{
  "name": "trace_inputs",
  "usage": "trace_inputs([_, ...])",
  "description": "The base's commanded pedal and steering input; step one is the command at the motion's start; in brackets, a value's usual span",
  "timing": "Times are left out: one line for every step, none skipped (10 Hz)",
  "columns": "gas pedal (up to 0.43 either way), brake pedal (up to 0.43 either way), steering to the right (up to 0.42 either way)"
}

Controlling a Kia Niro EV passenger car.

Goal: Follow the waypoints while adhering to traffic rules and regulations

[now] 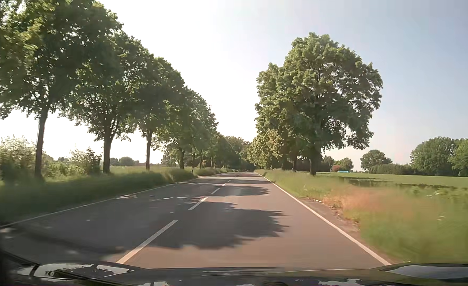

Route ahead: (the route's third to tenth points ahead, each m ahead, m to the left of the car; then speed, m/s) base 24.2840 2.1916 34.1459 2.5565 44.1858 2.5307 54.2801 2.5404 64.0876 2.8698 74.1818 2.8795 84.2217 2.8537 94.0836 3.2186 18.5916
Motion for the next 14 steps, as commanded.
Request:
trace_inputs([0.209,0.000,0.001])
trace_inputs([0.209,0.000,0.001])
trace_inputs([0.209,0.000,0.000])
trace_inputs([0.209,0.000,0.000])
trace_inputs([0.209,0.000,0.000])
trace_inputs([0.209,0.000,0.000])
trace_inputs([0.209,0.000,0.000])
trace_inputs([0.220,0.000,0.000])
trace_inputs([0.220,0.000,0.000])
trace_inputs([0.220,0.000,0.000])
trace_inputs([0.220,0.000,0.000])
trace_inputs([0.220,0.000,0.000])
trace_inputs([0.220,0.000,0.000])
trace_inputs([0.220,0.000,0.000])
